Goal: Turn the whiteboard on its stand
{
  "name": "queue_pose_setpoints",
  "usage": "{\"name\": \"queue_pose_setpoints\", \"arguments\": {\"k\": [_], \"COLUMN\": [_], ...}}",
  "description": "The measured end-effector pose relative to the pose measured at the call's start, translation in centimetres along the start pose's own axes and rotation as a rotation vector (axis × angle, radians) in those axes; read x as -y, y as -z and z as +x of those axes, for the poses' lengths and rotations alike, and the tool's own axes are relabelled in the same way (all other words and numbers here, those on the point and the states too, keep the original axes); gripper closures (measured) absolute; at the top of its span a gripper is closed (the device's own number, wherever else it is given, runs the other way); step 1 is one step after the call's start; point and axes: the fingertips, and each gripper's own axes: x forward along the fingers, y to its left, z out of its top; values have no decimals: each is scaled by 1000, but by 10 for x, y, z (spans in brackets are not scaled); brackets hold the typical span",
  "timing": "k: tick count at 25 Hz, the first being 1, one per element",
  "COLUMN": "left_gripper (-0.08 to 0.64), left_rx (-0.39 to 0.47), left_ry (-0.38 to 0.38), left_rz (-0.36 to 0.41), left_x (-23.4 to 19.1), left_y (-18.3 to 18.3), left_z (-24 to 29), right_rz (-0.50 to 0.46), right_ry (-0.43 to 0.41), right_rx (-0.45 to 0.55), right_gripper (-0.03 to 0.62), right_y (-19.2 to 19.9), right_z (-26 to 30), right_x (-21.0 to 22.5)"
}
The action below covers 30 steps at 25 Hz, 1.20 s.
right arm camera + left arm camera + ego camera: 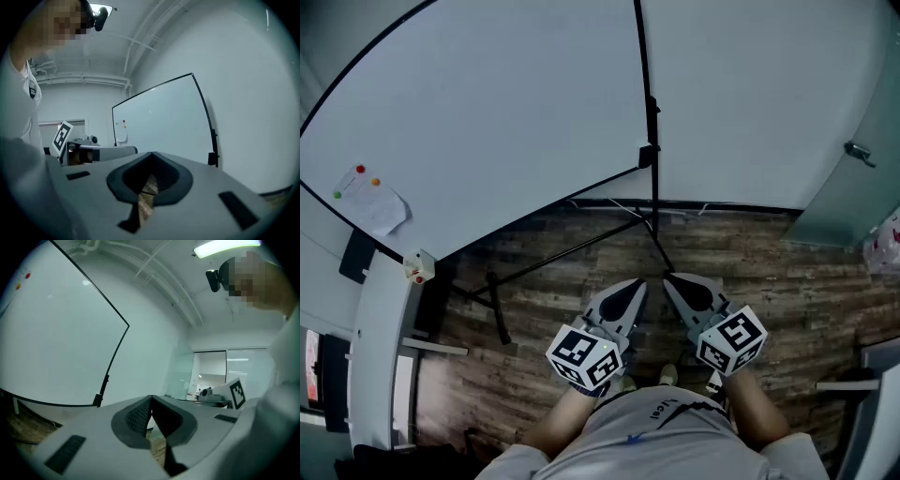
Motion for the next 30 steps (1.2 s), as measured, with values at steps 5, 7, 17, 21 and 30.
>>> {"name": "queue_pose_setpoints", "arguments": {"k": [5, 7, 17, 21, 30], "left_gripper": [548, 548, 548, 548, 548], "left_rx": [1, 3, 12, 10, 4], "left_ry": [0, -2, -18, -38, -61], "left_rz": [5, 5, 17, 15, 25], "left_x": [1, 0, -7, -10, 3], "left_y": [0, -1, -6, -4, 6], "left_z": [6, 7, 15, 22, 57], "right_rz": [-16, -17, 42, 54, 50], "right_ry": [6, 1, -2, 12, -32], "right_rx": [-3, -3, 73, 92, 79], "right_gripper": [578, 578, 577, 577, 577], "right_y": [-5, -5, -21, -24, -19], "right_z": [0, 0, -14, -20, -27], "right_x": [4, 5, 30, 49, 77]}}
